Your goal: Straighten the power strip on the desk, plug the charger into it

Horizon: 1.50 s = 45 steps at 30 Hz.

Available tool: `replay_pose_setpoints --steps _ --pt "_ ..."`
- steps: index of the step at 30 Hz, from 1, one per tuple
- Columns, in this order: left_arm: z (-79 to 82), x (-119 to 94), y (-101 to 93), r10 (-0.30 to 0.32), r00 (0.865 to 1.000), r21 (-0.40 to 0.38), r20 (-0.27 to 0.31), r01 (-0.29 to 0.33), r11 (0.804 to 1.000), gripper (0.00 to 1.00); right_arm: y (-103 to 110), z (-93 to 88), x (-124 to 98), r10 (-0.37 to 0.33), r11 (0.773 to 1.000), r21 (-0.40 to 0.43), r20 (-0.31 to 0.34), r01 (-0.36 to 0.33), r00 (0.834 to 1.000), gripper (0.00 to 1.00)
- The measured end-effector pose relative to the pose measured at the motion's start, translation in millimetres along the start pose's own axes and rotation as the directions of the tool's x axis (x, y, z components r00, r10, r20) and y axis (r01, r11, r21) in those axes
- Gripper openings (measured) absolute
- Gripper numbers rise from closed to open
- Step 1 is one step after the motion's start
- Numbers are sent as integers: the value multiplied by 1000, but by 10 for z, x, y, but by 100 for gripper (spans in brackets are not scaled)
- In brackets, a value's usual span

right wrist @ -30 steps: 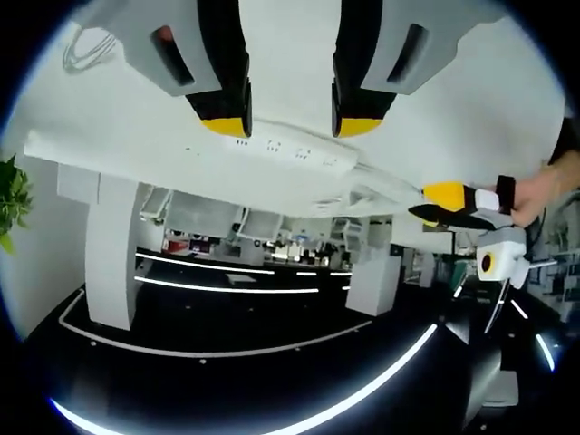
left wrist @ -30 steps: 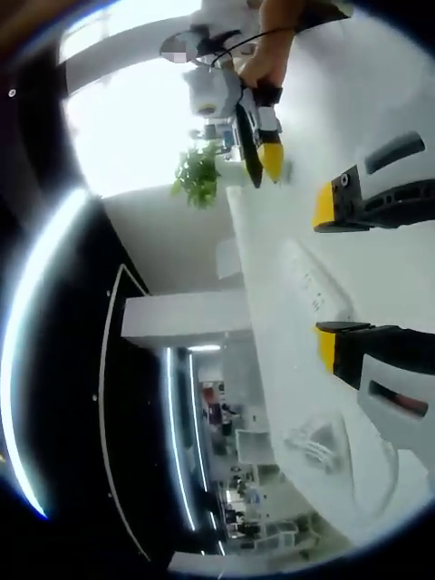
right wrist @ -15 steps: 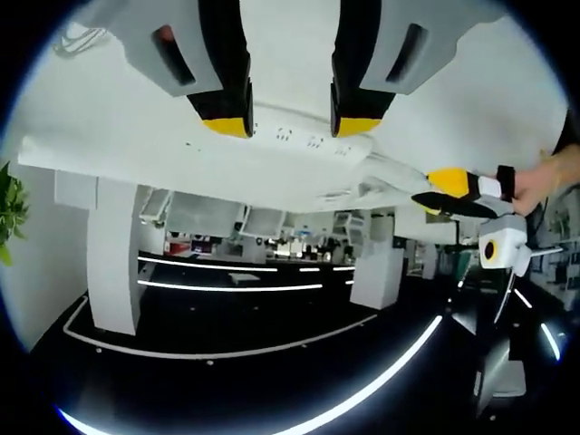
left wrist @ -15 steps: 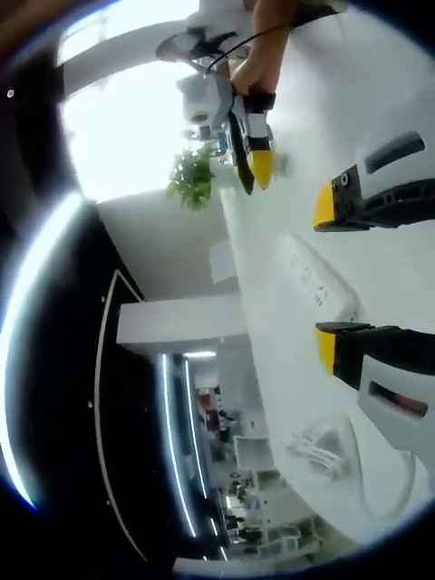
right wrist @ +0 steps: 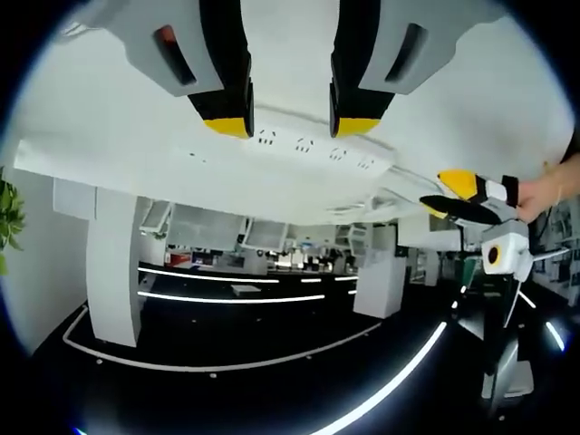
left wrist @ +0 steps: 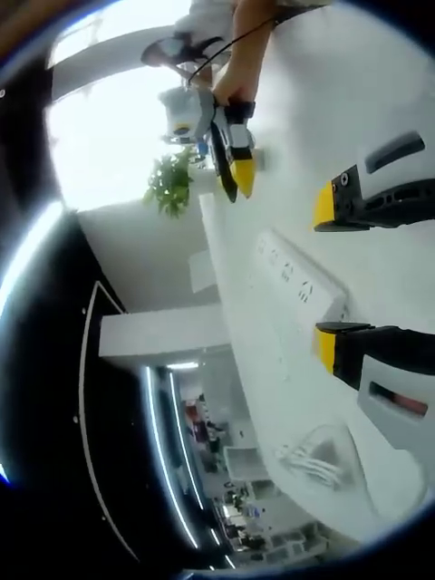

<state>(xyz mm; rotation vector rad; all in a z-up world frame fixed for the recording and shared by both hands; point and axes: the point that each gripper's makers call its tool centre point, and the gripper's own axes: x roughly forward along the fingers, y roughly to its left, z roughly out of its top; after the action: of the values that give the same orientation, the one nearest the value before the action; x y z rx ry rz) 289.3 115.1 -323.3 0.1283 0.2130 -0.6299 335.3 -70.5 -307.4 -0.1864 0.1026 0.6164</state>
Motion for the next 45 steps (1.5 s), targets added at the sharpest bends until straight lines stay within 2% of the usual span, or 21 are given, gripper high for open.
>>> replay_pose_setpoints --steps 6,20,31,34,37,40,45 --pt "-96 71 14 -4 999 11 -36 4 1000 41 3 -91 88 24 1000 -14 -28 -24 999 33" --pt "-212 162 18 -37 997 -6 -73 36 999 40 -9 -249 224 47 998 -43 -97 -52 994 35" --pt "-348 258 -38 -66 991 -5 -120 66 998 40 -195 -382 370 48 998 -27 -140 -52 989 38" --pt "-359 271 -32 -66 990 -7 -123 66 998 40 -211 -386 420 38 999 -24 -142 -42 989 34" --pt "-358 293 -36 -69 990 -7 -125 68 998 40 -181 -405 482 63 998 -13 -156 -66 986 36" --pt "-350 314 -17 -66 989 2 -135 67 998 40 -200 -423 518 54 998 -20 -164 -58 985 36" --pt "-352 350 8 -58 989 5 -139 60 998 40 -175 -443 542 78 997 -4 -172 -80 982 36"
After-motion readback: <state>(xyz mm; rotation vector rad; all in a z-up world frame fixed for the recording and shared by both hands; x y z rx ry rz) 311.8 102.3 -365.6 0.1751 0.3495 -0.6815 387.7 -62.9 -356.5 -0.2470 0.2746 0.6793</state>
